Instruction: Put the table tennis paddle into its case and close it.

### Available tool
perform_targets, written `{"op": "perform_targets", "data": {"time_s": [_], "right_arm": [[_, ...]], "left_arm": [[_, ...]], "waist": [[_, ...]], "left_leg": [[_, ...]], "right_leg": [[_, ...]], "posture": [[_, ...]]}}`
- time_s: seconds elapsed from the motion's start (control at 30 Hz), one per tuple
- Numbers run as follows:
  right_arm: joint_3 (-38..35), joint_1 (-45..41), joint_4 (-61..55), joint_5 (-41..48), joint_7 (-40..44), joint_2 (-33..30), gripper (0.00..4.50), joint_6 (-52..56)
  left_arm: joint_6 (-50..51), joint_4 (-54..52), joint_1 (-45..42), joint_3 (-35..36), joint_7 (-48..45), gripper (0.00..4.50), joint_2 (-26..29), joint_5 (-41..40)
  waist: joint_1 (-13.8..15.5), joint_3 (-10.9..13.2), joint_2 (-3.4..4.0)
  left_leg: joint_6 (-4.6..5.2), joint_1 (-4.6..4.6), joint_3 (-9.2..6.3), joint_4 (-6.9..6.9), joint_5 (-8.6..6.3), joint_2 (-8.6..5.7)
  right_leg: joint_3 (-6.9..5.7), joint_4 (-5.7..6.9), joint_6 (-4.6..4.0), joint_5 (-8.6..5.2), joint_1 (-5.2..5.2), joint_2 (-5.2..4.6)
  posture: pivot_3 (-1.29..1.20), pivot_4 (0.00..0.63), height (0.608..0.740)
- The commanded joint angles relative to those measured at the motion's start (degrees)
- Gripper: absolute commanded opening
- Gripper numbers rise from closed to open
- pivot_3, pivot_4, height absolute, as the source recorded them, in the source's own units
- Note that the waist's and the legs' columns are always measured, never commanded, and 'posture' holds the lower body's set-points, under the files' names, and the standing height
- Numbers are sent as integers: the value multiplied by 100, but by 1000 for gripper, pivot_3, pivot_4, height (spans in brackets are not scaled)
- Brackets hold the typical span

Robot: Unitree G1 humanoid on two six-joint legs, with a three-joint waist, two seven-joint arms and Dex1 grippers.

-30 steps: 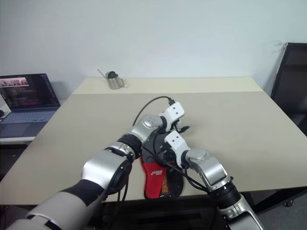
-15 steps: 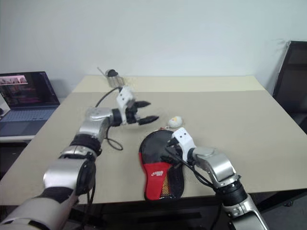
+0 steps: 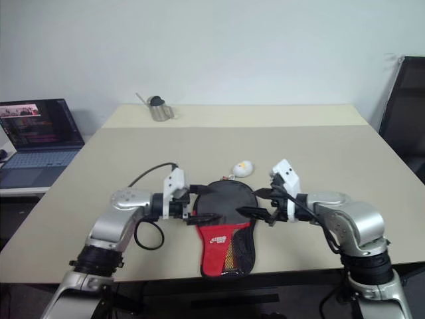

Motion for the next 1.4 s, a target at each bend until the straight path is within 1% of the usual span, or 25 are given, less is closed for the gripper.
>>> {"op": "perform_targets", "data": {"time_s": [0.03,0.13,0.23,0.37,0.47,0.57,0.63,0.8,0.9,1.0,1.13,1.4], "right_arm": [[-28,36,-85,-49,142,-378,4500,-359],[-27,-32,155,-152,72,-505,4500,-592],[3,-236,494,-298,9,-488,4500,-846],[163,-1023,1636,-704,-303,-27,4500,-1413],[139,-1945,2992,-1056,-867,670,4500,-1855],[152,-2702,4319,-1378,-1062,1143,4500,-2377],[162,-3137,5301,-1619,-1157,1404,4500,-2914],[92,-3933,7599,-2131,-1513,1887,4500,-4343],[25,-4198,8487,-2319,-1706,2105,4500,-4921],[-90,-4318,9053,-2464,-2057,2282,4500,-5340],[-324,-4331,9424,-2509,-2461,2508,4500,-5644],[-599,-4220,9704,-2656,-2903,3129,4500,-5695]], "left_arm": [[-68,-230,51,-70,289,4466,-18,8],[-259,-13,34,-167,566,4466,-71,152],[-397,157,62,-232,694,4466,-128,181],[-495,280,153,-323,788,4466,-153,218],[-419,71,287,-382,777,4466,-127,161],[-358,-56,372,-401,798,4466,-103,149],[-318,-144,436,-401,817,4466,-74,148],[-169,-406,608,-402,874,4466,4,104],[-94,-517,672,-389,912,4466,44,82],[-37,-570,692,-380,945,4466,75,79],[8,-622,708,-372,972,4466,107,80],[115,-833,810,-359,1056,4466,263,83]], "waist": [[0,0,0],[-4,0,0],[-4,0,0],[-22,1,2],[-51,1,3],[-58,5,9],[-48,5,10],[-38,8,13],[-42,10,18],[-74,14,23],[-121,15,25],[-158,16,27]], "left_leg": [[0,0,4,1,0,0],[0,0,11,1,0,0],[0,0,11,1,0,1],[0,3,19,1,0,0],[-1,2,17,0,1,4],[-3,-2,21,-1,2,4],[-4,-4,22,-3,3,5],[-12,-10,26,-8,6,3],[-14,-11,27,-10,7,3],[-14,-10,28,-10,7,4],[-14,-7,26,-10,7,4],[-14,-3,27,-11,7,5]], "right_leg": [[1,-1,0,0,0,0],[6,-2,0,0,0,-1],[6,-2,0,0,0,-1],[12,0,-1,1,-1,-1],[10,1,-4,2,-5,1],[15,4,-10,6,-14,2],[15,0,-10,6,-18,2],[19,-9,-10,6,-22,0],[20,-7,-10,6,-25,0],[25,-4,-10,6,-27,0],[33,1,-10,6,-30,1],[54,10,-10,6,-40,3]], "posture": [[0,150,740],[0,150,740],[0,150,740],[0,150,740],[0,150,740],[0,150,740],[0,150,740],[0,150,740],[0,150,740],[0,150,740],[0,150,740],[0,150,740]]}}
